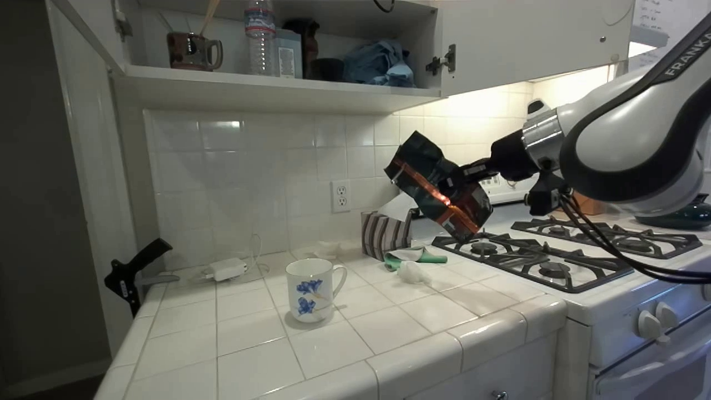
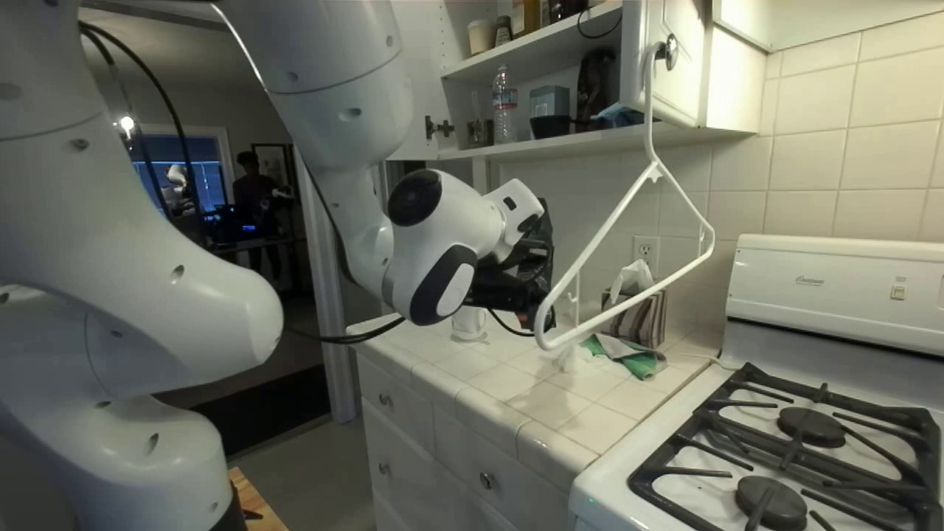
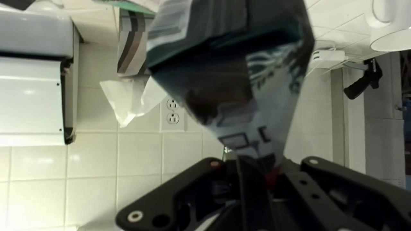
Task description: Put the packet inside the cupboard
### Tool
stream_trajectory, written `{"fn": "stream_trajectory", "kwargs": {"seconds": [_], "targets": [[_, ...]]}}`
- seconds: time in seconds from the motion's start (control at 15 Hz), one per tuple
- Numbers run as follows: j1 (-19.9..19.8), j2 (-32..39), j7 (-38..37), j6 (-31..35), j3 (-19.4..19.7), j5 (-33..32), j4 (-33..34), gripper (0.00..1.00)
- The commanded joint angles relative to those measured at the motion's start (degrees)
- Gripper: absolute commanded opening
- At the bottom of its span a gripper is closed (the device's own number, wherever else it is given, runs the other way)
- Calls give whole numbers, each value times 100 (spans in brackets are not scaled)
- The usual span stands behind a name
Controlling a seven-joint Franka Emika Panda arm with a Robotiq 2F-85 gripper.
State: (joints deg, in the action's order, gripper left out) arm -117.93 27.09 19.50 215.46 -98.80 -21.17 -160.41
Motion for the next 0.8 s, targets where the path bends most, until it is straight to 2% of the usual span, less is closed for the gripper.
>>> {"fn": "stream_trajectory", "kwargs": {"seconds": [0.0,0.27,0.47,0.53,0.6,0.73], "targets": [[-798,179,-241,386,-147,-1185,24,0],[-1860,486,-999,694,-550,-2588,175,0],[-2801,919,-1768,565,-1224,-3606,218,0],[-2316,1310,-1369,484,-903,-3436,235,0],[-2468,1621,-1411,307,-1148,-3459,240,0],[-2413,2158,-1382,3,-1484,-3259,249,0]]}}
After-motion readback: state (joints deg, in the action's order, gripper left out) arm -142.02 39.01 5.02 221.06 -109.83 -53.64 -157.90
